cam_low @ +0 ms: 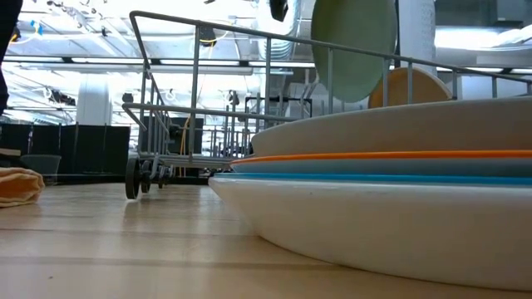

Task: Sort dishes
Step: Put the green plate in the dish rack

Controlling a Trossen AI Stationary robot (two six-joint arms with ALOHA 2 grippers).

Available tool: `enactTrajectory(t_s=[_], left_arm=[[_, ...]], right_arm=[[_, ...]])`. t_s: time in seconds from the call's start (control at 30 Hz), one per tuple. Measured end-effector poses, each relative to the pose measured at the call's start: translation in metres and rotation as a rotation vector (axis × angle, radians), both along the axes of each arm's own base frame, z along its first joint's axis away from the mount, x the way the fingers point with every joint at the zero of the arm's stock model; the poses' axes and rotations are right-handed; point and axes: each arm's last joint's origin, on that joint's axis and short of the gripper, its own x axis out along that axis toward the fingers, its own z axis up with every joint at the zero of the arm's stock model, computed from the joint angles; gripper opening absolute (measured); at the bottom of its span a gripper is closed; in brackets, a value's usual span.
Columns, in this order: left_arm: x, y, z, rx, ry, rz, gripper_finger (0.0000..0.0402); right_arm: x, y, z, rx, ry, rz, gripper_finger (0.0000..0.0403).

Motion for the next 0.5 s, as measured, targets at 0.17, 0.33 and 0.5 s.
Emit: enactTrajectory(t_s=[0.17, 0.33, 0.5], left_arm=[[-0.001, 0.012, 0.0, -0.029, 0.003, -0.008, 0.0003], [-0.001, 0.013, 0.0, -0.028, -0.003, -0.033, 0.0003], [0.004, 0.018, -0.004, -0.039, -0.021, -0.041, 0.0003]], right_arm=[[0.001, -0.002, 0.0, 0.0, 0.0, -0.011, 0.0166], [0.001, -0.002, 0.0, -0.004, 0.003, -0.011, 0.0166], [0.001, -0.002, 0.0, -0.008, 0.006, -0.011, 0.0166]])
